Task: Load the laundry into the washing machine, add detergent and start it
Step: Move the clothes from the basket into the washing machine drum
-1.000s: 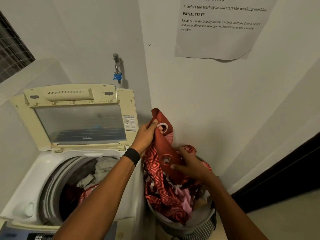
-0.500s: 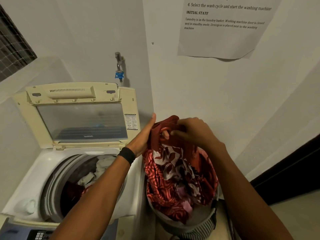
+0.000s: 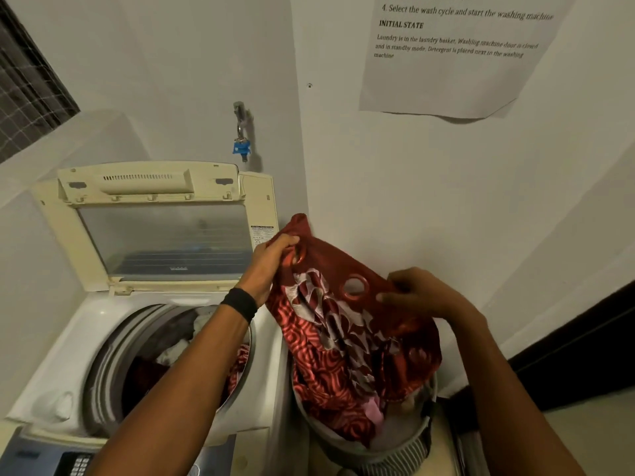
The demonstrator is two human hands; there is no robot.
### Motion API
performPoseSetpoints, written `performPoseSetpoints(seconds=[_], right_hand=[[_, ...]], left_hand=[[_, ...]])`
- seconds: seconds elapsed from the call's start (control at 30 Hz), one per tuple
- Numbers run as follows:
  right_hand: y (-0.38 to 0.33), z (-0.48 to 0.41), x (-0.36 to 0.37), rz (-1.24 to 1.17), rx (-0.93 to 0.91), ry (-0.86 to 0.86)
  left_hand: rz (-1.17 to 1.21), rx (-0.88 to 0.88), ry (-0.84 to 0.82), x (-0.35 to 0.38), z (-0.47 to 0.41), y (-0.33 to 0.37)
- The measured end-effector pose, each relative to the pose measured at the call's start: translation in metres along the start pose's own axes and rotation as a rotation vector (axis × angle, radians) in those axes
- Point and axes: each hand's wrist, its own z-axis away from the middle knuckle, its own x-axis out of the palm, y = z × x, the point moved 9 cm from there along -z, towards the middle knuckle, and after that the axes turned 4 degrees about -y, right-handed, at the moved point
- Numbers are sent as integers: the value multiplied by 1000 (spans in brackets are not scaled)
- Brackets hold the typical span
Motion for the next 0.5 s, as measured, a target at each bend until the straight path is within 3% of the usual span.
performPoseSetpoints(seconds=[0.13,0.33,0.4,0.5], right_hand=[[-37,13,-21,-327,-127,262],[-73,-4,1,-329,-193,538],[-84,-9,11,-319,-244,522],[-100,-18,32,-272,-381,298]], left_hand=[[84,-29,-10,19,0,-10],[-8,-45,-189,64,13,-23],[-8,-56,-216,67,16,-24],[37,-95,-156,56,14,-28]])
